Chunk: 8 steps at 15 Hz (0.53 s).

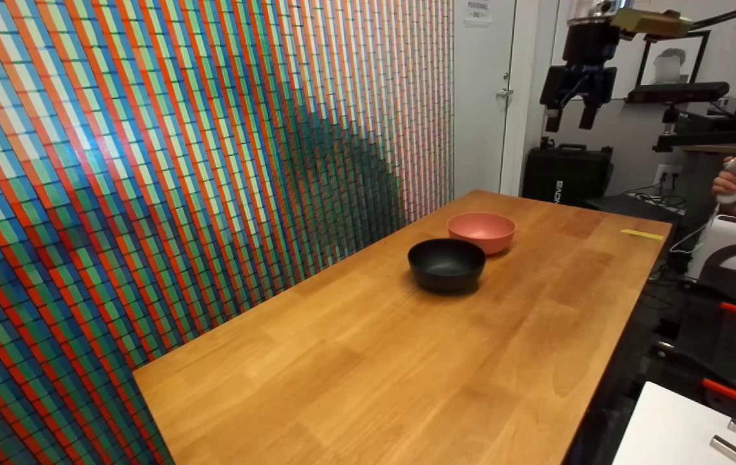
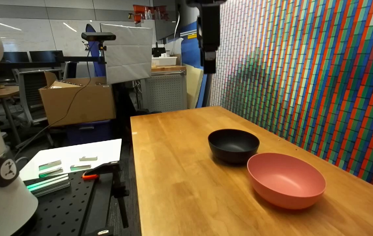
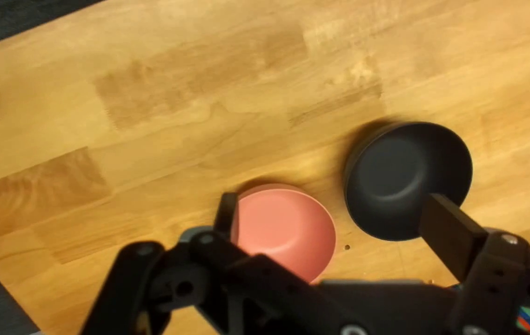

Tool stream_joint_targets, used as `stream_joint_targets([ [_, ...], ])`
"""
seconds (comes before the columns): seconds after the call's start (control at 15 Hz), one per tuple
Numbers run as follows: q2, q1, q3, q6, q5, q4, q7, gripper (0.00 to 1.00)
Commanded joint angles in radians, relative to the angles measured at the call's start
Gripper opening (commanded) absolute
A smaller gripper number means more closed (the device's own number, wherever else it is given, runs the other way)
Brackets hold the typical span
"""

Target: Put the left bowl in the right bowl

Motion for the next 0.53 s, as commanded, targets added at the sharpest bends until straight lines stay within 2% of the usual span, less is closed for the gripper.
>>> stream_joint_targets([
  [0.0,0.231,0.011,0.045,0.123,0.013,0.100,0.131,1.00],
  [0.27,0.435,0.036,0.056,0.174,0.000,0.185,0.248,1.00],
  [0.47,0.554,0.080,0.049,0.223,-0.030,0.225,0.322,1.00],
])
